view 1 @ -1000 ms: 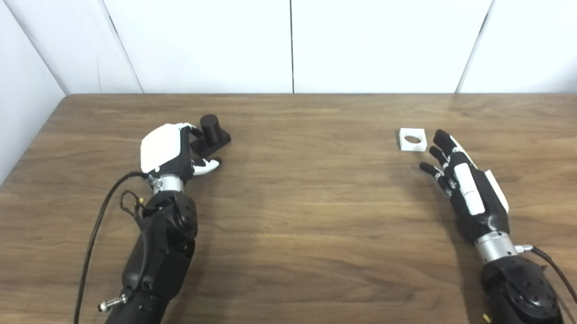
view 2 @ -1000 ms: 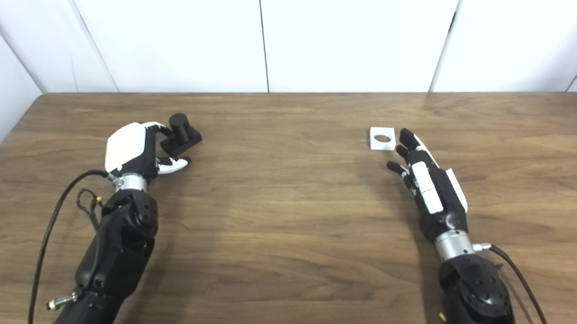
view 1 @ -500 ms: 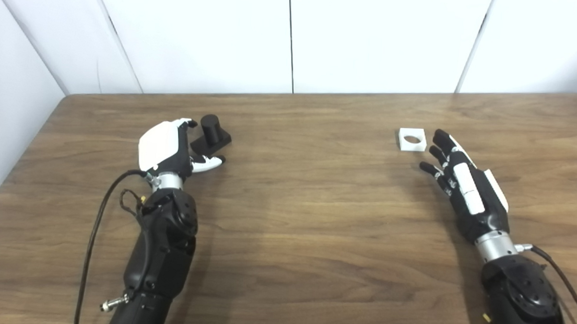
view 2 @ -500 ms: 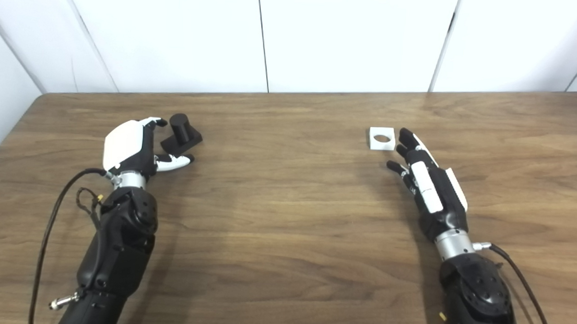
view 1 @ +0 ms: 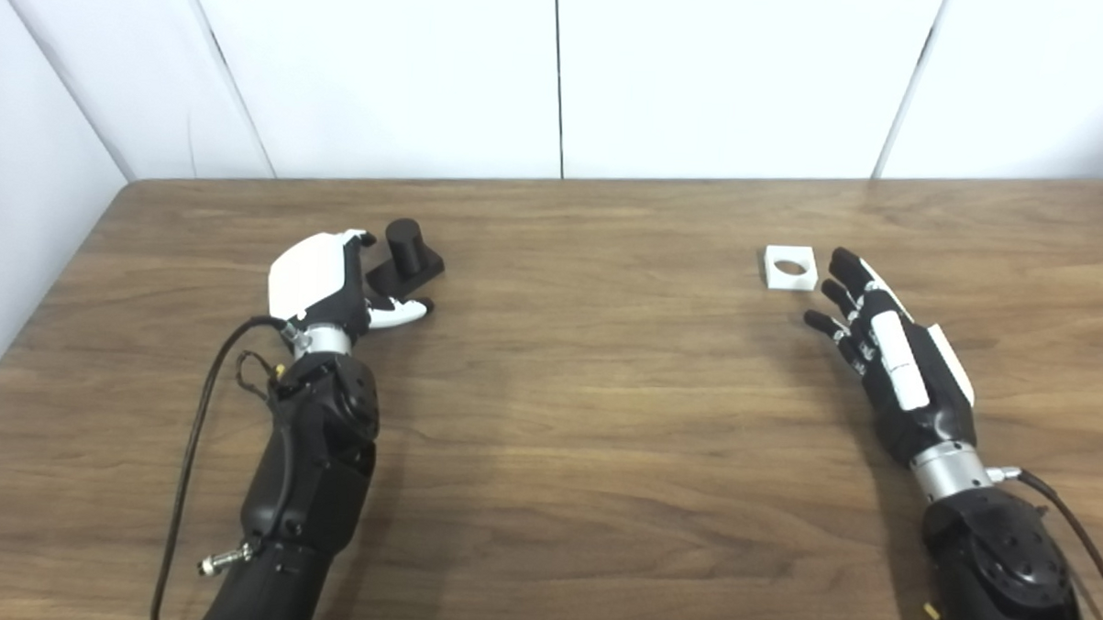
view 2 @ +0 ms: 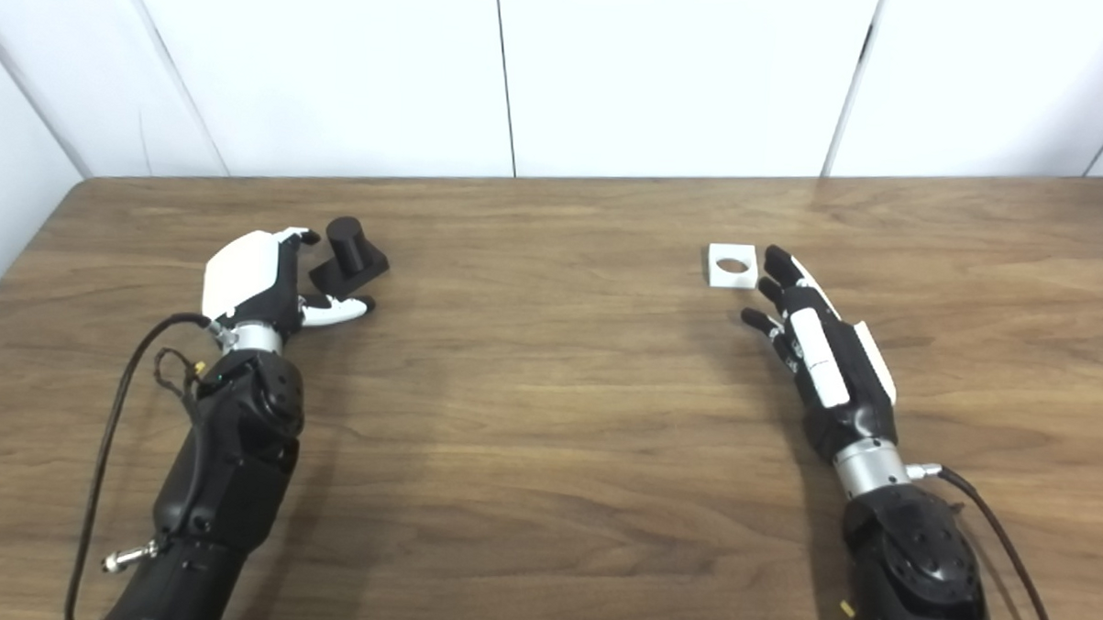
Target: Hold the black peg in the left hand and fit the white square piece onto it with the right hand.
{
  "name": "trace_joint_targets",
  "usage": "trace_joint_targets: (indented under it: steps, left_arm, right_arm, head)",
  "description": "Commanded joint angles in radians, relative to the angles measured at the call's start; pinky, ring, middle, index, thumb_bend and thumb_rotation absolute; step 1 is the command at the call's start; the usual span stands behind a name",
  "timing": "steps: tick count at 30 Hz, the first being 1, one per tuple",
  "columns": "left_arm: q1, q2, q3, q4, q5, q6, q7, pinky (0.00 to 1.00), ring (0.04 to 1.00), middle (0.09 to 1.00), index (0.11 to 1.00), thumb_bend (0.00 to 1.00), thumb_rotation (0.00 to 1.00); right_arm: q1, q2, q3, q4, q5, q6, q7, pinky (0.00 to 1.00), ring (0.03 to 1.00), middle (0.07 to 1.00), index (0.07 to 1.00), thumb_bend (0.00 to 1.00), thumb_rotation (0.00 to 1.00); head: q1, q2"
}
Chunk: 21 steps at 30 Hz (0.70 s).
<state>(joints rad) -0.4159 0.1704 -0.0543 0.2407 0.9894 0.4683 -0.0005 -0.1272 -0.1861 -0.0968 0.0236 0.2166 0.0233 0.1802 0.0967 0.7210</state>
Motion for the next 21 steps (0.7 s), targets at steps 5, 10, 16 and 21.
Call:
trace_joint_targets:
  steps: [5,10,16,21]
  left_arm:
    - [-0.069,0.040,-0.012,0.031,0.009,0.001,0.035,0.82,0.915,0.878,0.749,0.80,0.31]
    - [-0.083,0.038,-0.013,0.045,0.016,0.001,0.024,0.81,0.917,0.884,0.736,0.79,0.32]
    - [-0.092,0.035,-0.015,0.052,-0.008,0.001,0.011,0.80,0.925,0.889,0.731,0.79,0.29]
    - [-0.100,0.029,-0.011,0.057,-0.028,0.001,-0.004,0.82,0.922,0.895,0.731,0.77,0.27]
  right_arm:
    - [0.030,0.003,-0.004,0.021,0.008,-0.016,0.005,0.84,0.960,0.960,0.922,0.64,0.80]
    - [0.033,0.004,-0.003,0.017,0.002,-0.014,-0.001,0.86,0.962,0.961,0.919,0.66,0.80]
    - [0.034,0.004,-0.005,0.016,0.005,-0.017,0.001,0.87,0.966,0.964,0.922,0.63,0.80]
    - [0.036,0.003,-0.004,0.012,0.003,-0.014,0.000,0.86,0.961,0.961,0.922,0.65,0.81]
  head:
    - [-0.002,0.000]
    - [-0.004,-0.001]
    - [-0.009,-0.003]
    - [-0.010,-0.003]
